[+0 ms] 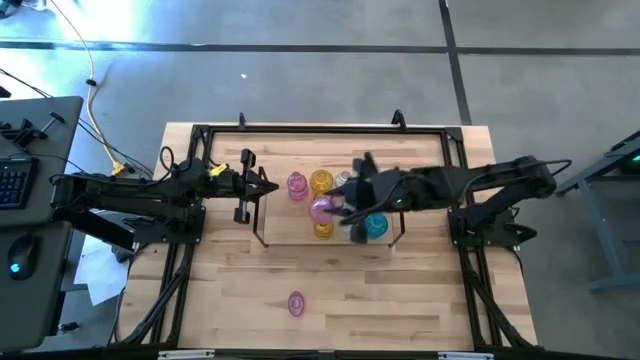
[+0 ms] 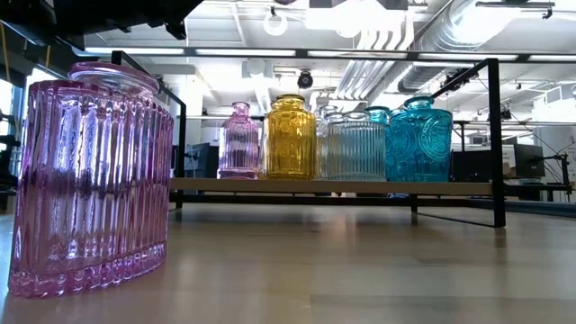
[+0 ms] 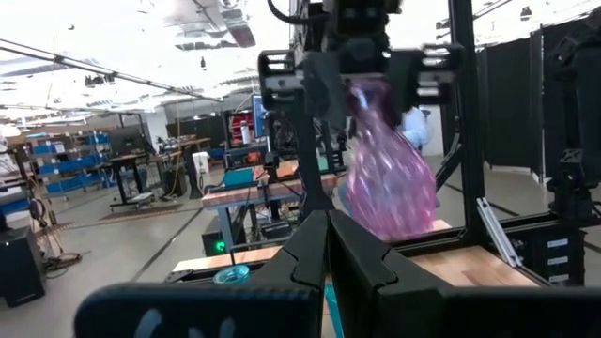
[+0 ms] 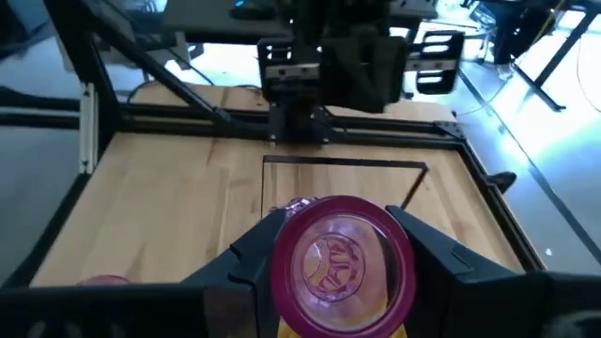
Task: Sort vases onto shelf
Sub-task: Put the top purple vase aligned with the other purple vase on the shelf
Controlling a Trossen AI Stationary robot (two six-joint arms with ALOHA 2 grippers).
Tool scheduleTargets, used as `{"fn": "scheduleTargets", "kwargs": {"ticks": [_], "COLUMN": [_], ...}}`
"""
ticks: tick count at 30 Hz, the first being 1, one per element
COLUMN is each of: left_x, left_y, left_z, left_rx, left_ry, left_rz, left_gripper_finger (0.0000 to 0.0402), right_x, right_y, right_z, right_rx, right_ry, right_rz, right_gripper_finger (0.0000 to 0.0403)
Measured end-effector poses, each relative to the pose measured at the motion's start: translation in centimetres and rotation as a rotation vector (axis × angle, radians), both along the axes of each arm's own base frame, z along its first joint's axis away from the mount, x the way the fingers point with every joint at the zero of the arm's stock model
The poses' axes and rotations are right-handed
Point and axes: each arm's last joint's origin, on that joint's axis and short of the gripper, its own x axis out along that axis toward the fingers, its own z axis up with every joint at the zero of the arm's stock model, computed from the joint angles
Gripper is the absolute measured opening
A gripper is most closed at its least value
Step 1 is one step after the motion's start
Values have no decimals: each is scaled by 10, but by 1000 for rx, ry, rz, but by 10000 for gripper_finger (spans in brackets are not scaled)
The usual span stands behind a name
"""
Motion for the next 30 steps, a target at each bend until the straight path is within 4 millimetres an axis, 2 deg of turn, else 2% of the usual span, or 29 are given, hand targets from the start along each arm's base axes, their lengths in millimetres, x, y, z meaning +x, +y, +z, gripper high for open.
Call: {"fn": "scheduleTargets", "kwargs": {"ticks": [6,13,18,24,30], "left_x": [0,0,0,0,0], "left_y": [0,1,2,2,2], "left_z": [0,0,-1,-1,-2], "left_rx": [0,0,-6,-6,-8], "left_ry": [0,0,5,14,17], "left_rz": [1,23,59,60,65], "left_gripper_finger": [7,7,7,7,7], "right_x": [28,54,73,99,123], "right_y": [6,-3,-15,-18,-19], "right_z": [-22,-43,-32,-17,-23], "right_rx": [-49,-81,-80,-91,-109], "right_ry": [25,42,80,198,311], "right_rz": [77,120,118,127,135], "right_gripper_finger": [133,133,133,133,133]}}
